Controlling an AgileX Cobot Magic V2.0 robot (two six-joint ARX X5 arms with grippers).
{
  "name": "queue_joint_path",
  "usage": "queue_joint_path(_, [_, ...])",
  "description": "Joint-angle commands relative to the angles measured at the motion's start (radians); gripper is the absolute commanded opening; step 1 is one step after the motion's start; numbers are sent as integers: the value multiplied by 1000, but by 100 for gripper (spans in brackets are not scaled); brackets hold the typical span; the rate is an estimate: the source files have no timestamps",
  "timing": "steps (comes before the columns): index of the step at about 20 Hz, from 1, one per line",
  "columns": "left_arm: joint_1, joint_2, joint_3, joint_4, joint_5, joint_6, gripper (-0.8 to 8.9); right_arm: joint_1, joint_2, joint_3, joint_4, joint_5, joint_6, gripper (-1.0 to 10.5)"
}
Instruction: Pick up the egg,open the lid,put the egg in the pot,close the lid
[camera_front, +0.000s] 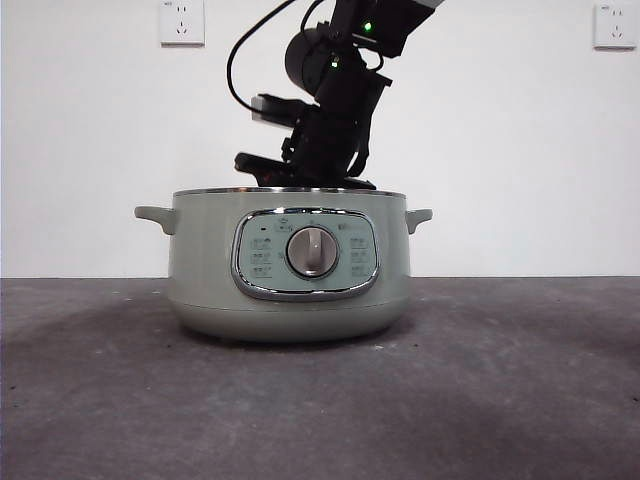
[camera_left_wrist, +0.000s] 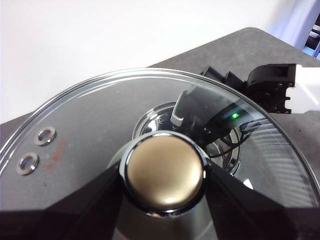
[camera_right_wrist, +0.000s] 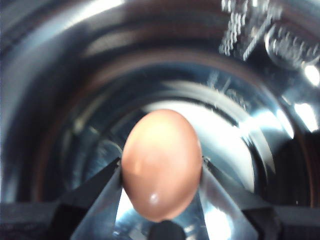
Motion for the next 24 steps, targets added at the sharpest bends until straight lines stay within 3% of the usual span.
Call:
queue_joint_path(1, [4,-15,14,40,11,11,-8,4,34,5,-10,24,-29,-16])
queue_joint_path(7, [4,-14,14,36,11,11,-8,5,47,5,-40,19,-39,17])
queue_joint_path(10, [4,-13,14,36,11,11,-8,5,44,27,-50,20,-30,492])
queue_joint_path(13, [4,-13,14,37,11,11,-8,5,44,180,-151,19,-19,504])
queue_joint_path(20, [4,24,14,48,10,23,-8,-37,42,736,-611,38,22,503])
queue_joint_path(24, [-11,79,14,82,11,28,-8,-94,-40,774,-634,39,39,503])
